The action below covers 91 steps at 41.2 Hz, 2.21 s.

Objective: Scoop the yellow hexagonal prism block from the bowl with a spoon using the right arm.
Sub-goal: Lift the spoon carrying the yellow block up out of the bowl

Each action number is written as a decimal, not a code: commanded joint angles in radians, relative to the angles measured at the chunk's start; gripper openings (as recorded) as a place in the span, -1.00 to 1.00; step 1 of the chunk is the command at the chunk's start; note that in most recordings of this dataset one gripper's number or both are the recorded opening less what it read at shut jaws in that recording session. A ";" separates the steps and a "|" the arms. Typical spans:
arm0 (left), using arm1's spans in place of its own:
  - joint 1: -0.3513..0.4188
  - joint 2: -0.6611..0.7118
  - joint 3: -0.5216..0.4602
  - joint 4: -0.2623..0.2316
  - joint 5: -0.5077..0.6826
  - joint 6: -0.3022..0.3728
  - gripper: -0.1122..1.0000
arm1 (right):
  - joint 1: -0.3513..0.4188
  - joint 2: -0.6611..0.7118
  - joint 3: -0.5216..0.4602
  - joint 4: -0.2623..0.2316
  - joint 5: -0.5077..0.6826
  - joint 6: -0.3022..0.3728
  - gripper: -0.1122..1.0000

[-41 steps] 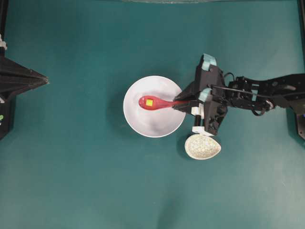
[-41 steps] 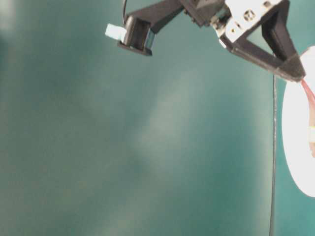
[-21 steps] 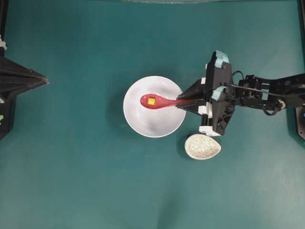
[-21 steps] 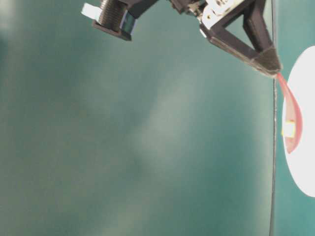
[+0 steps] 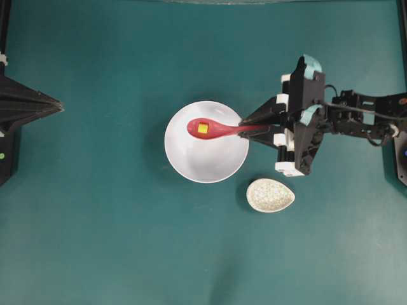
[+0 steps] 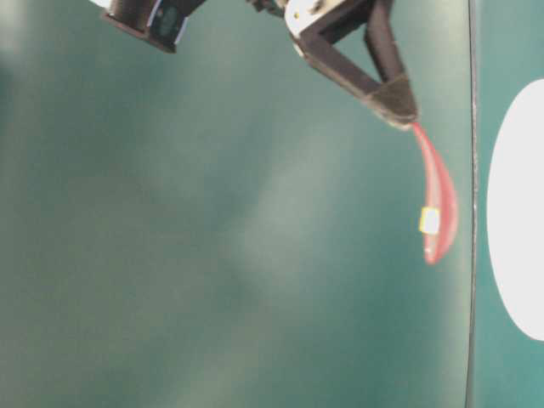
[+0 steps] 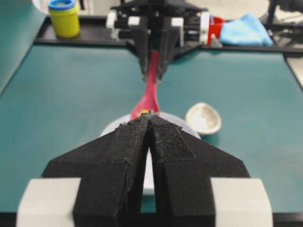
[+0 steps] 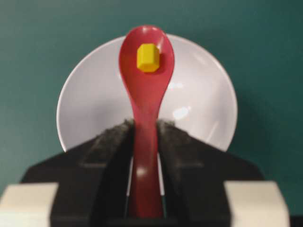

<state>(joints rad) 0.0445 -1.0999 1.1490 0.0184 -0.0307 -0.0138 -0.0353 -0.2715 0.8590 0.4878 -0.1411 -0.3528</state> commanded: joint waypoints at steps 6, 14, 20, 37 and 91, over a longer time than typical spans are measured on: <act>0.002 0.006 -0.032 0.002 -0.011 -0.002 -0.74 | -0.006 -0.049 -0.052 -0.012 0.054 -0.002 -0.36; 0.002 0.006 -0.032 0.002 -0.011 -0.002 -0.74 | -0.020 -0.054 -0.074 -0.041 0.072 -0.002 -0.36; 0.002 0.006 -0.032 0.002 -0.011 -0.002 -0.74 | -0.035 -0.060 -0.087 -0.058 0.101 -0.002 -0.36; 0.002 0.008 -0.031 0.002 -0.009 -0.002 -0.74 | -0.038 -0.106 -0.100 -0.107 0.160 -0.002 -0.36; 0.002 0.002 -0.034 0.002 -0.008 0.020 -0.74 | -0.040 -0.178 -0.089 -0.138 0.163 0.003 -0.36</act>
<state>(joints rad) 0.0430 -1.1045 1.1474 0.0169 -0.0307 0.0015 -0.0736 -0.4295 0.7839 0.3497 0.0245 -0.3513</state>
